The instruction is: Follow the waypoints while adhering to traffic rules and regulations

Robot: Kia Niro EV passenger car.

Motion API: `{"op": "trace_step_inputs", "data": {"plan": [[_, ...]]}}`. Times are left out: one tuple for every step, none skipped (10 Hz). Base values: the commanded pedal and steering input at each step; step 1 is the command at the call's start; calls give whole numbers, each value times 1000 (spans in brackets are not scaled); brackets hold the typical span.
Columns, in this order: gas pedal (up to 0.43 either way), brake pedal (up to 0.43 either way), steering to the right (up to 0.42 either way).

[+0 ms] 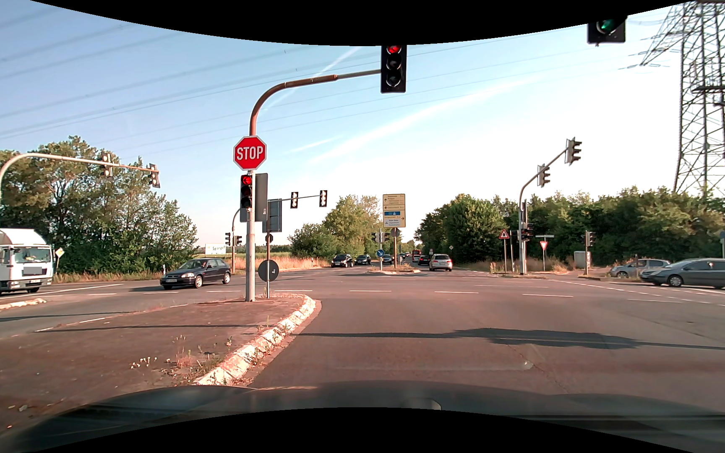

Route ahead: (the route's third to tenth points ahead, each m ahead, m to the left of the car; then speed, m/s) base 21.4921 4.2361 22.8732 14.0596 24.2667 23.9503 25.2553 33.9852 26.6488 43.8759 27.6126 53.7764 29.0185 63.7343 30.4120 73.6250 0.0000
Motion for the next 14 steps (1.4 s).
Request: {"op": "trace_step_inputs", "data": {"plan": [[0,287,-2],[0,287,-2],[0,287,-2],[0,287,-2],[0,287,-2],[0,287,-2],[0,268,-2],[0,85,-2],[0,0,-2],[0,0,-2],[0,0,-2],[0,0,-2],[0,0,-2],[118,0,-2]]}}
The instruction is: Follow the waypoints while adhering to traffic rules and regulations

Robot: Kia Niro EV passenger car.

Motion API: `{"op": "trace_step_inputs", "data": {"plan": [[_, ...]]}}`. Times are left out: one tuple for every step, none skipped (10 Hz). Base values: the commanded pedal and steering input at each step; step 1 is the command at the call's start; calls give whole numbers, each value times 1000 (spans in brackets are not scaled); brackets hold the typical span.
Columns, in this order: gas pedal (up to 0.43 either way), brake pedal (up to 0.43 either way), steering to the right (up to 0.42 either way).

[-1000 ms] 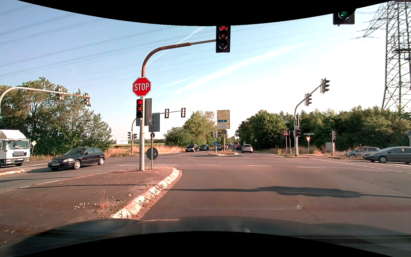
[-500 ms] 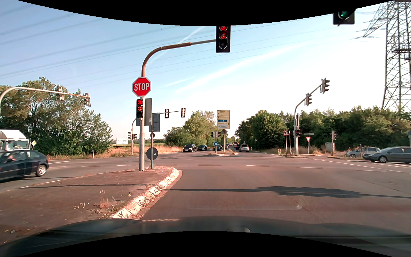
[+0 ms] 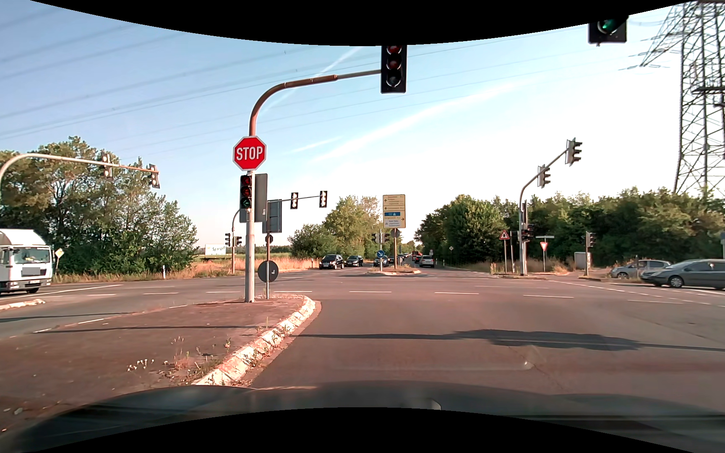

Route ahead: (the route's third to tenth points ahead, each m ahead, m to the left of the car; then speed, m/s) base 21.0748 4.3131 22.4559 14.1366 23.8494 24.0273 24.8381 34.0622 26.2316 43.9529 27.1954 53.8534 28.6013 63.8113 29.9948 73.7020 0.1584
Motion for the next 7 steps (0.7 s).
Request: {"op": "trace_step_inputs", "data": {"plan": [[177,0,-2],[197,0,-2],[228,0,-2],[260,0,-2],[268,0,-2],[287,0,-2],[299,0,-2]]}}
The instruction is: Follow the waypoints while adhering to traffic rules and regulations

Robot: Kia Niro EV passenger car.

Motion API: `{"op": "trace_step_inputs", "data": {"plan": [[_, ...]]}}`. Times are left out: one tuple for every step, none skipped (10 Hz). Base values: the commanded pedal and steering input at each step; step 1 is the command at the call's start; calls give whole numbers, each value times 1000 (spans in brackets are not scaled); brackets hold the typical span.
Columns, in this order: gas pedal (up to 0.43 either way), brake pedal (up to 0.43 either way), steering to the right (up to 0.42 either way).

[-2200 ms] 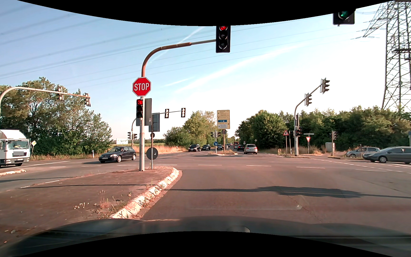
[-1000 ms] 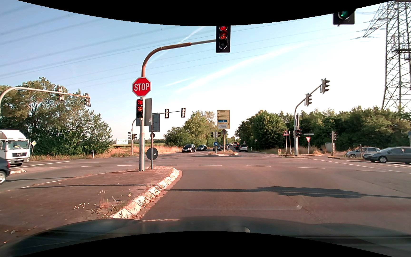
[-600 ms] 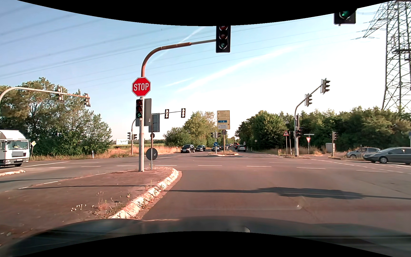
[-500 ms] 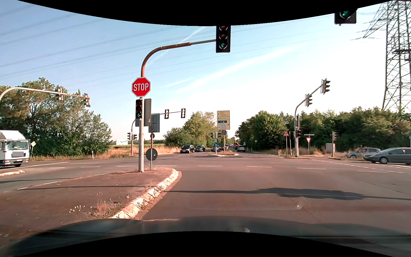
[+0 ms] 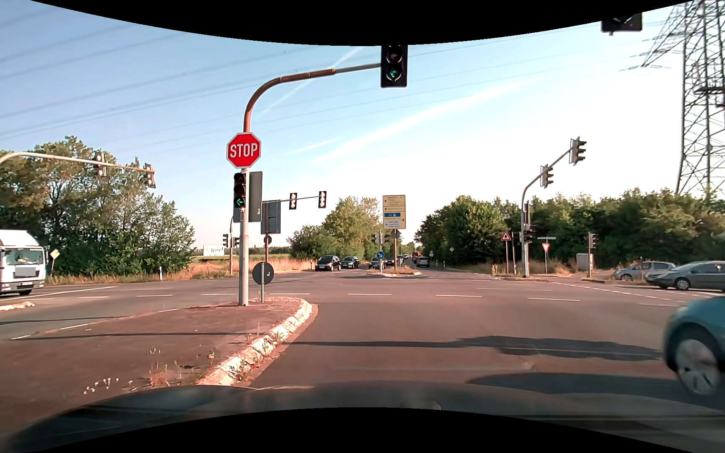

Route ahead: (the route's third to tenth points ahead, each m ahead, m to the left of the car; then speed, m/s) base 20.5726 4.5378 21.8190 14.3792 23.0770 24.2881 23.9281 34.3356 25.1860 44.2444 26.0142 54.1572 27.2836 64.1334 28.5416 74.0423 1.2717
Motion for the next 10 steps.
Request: {"op": "trace_step_inputs", "data": {"plan": [[311,0,-2],[311,0,-2],[319,0,-2],[331,0,-2],[339,0,-2],[339,0,-2],[339,0,-2],[339,0,-2],[339,0,-2],[339,0,-2]]}}
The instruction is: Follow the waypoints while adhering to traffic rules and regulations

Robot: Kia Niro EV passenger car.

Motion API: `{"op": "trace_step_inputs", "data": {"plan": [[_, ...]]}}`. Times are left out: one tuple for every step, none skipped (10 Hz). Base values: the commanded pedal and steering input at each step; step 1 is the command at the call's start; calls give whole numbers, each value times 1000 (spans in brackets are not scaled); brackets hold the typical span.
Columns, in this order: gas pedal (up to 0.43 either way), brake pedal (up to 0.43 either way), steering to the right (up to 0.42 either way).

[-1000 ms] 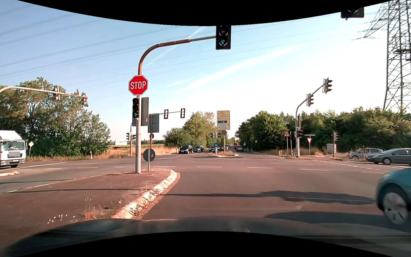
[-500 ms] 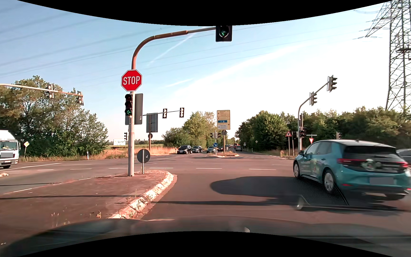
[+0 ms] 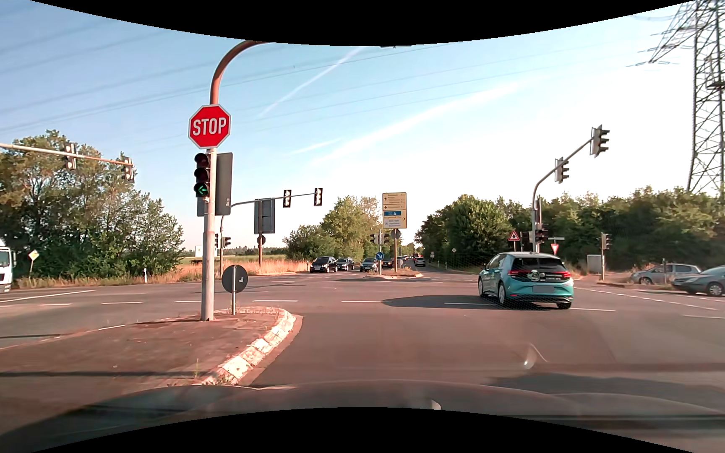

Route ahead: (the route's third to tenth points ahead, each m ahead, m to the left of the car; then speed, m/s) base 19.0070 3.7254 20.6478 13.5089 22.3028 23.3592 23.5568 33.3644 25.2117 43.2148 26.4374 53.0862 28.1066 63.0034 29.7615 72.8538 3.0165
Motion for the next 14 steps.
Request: {"op": "trace_step_inputs", "data": {"plan": [[339,0,-2],[339,0,-2],[339,0,-2],[339,0,-2],[339,0,-2],[339,0,-2],[331,0,-4],[319,0,-16],[299,0,-31],[287,0,-53],[280,0,-73],[268,0,-100],[248,0,-131],[240,0,-151]]}}
